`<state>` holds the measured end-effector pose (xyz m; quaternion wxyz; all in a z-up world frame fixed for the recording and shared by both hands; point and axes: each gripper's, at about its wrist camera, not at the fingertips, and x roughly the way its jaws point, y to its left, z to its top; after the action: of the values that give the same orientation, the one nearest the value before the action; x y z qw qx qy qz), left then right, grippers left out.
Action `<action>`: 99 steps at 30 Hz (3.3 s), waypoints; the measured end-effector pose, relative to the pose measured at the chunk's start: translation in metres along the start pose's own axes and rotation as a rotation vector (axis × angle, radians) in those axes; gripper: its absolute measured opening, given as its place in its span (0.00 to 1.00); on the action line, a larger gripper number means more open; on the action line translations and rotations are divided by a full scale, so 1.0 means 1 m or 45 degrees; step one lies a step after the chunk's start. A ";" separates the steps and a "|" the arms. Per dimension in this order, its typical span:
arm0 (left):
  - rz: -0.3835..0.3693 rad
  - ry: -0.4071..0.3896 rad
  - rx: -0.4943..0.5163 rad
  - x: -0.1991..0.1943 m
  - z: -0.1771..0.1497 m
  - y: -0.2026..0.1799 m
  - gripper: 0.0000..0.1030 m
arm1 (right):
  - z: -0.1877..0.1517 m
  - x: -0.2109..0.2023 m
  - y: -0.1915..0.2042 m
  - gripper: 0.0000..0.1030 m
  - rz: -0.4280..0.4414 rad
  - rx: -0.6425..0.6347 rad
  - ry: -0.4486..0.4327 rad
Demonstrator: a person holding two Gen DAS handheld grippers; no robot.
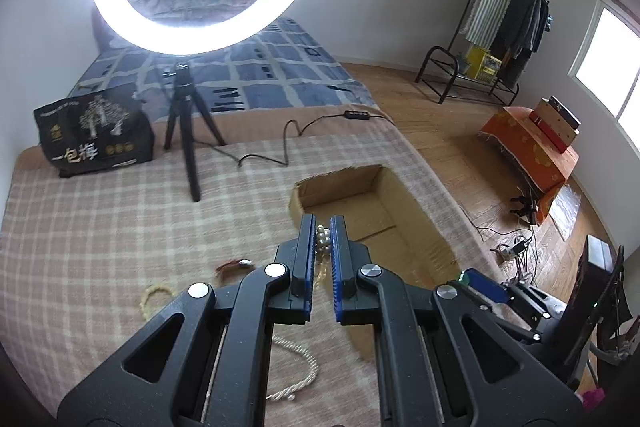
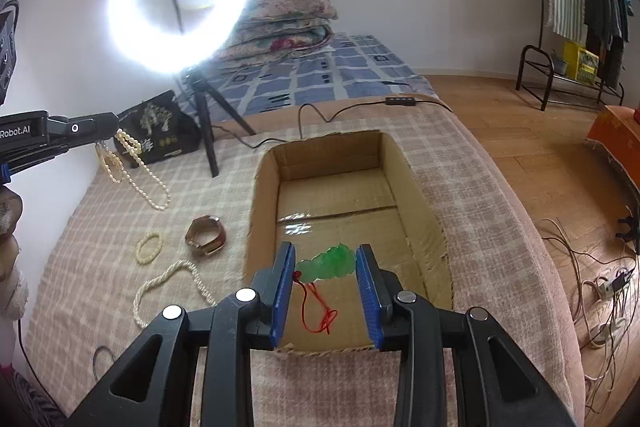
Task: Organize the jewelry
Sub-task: 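Carry both held items over the cardboard box and open both tools, then withdraw both tools from the box and move the left tool to the blue bangle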
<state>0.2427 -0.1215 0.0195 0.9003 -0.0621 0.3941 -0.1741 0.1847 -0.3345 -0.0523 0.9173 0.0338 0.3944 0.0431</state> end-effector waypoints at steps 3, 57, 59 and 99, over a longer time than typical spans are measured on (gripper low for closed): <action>-0.025 0.021 0.014 0.016 0.007 -0.013 0.05 | 0.004 0.008 -0.007 0.31 -0.012 0.017 0.007; 0.028 0.099 0.098 0.057 0.026 -0.029 0.54 | -0.009 0.001 0.011 0.89 -0.082 -0.128 0.010; 0.047 0.072 0.085 0.040 0.027 -0.016 0.54 | -0.008 -0.003 0.014 0.89 -0.076 -0.132 -0.016; 0.241 0.262 -0.104 -0.103 -0.188 0.174 0.41 | -0.022 0.054 0.138 0.67 0.180 -0.377 0.140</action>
<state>0.0868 0.0827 -0.0811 0.8642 -0.0431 0.4952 -0.0776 0.1987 -0.1915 -0.0928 0.8840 -0.0765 0.4298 0.1671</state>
